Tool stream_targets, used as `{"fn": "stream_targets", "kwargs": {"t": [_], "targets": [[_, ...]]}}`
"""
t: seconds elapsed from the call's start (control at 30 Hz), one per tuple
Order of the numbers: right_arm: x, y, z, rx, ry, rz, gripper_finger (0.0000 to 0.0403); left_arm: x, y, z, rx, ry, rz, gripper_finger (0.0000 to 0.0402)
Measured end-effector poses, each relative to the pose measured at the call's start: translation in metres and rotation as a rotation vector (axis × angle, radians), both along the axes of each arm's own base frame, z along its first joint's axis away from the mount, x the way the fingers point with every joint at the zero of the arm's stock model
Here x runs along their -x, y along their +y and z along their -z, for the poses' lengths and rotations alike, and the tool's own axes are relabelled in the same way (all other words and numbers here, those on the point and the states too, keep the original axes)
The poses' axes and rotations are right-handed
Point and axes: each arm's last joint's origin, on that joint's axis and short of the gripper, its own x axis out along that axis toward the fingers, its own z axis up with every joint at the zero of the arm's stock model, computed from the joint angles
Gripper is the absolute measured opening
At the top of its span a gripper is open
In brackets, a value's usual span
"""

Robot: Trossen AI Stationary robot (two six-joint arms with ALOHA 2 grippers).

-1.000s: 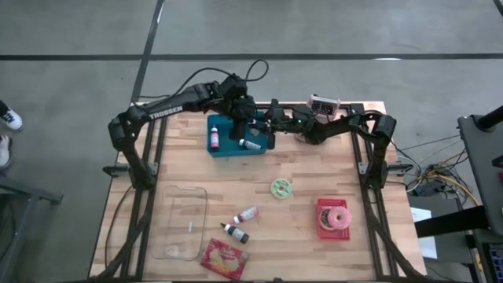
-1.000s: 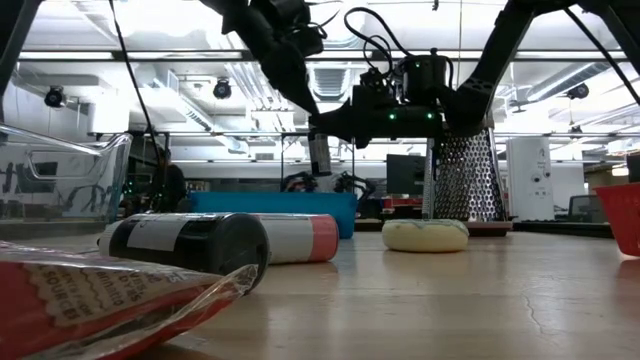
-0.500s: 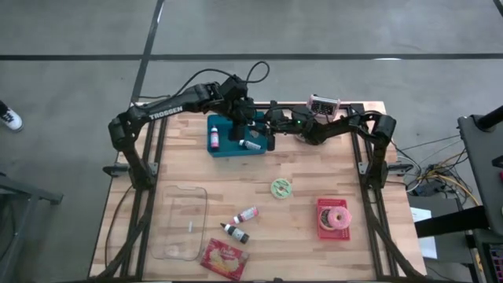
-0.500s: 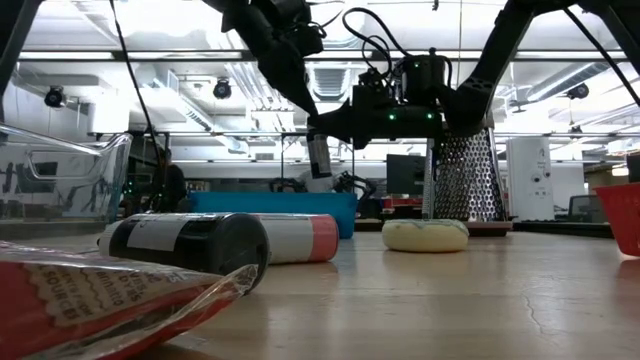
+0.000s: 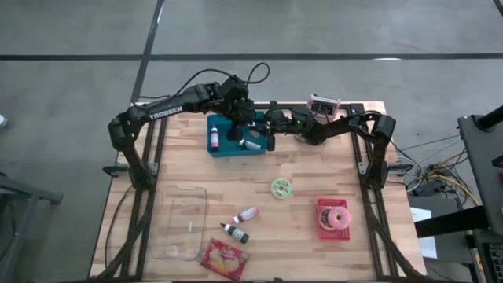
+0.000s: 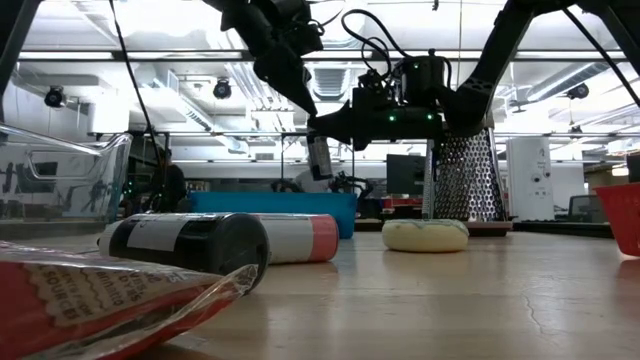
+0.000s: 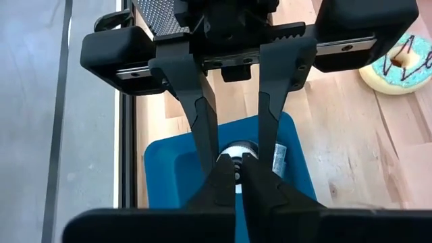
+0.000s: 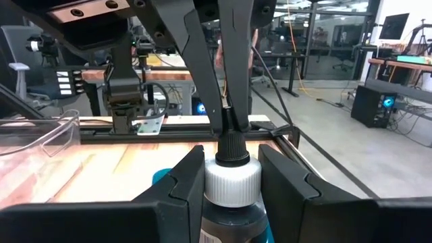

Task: Pick & Place Food Item
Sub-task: Put the right black food coloring bottle into the blue bin

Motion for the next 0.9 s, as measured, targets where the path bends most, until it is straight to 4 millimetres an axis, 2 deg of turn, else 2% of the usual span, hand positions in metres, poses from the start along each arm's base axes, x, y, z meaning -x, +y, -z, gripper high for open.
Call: {"fn": "stream_targets", "kwargs": {"t": [0.53,0.6,0.77,0.9], "targets": [[0.0,0.0,0.0,0.005,-0.001,0.0,0.0103,0.0,-0.003,0.001,0.004,0.01,0.002,0.0001],[0.0,0.0,0.0,-0.004,-0.003,-0.001,0.0126,0.0,-0.003,0.001,0.004,0.011,0.002,0.0001],[0.0,0.0,-0.004,-0.009,-0.026,0.002,0.0218,0.001,-0.003,0.009,0.014,0.063,-0.005,0.0001],[0.0,0.0,-0.002,-0.023,-0.017,0.003,0.0249,-0.001,-0.002,0.02,0.019,0.099,-0.019,0.0001]]}}
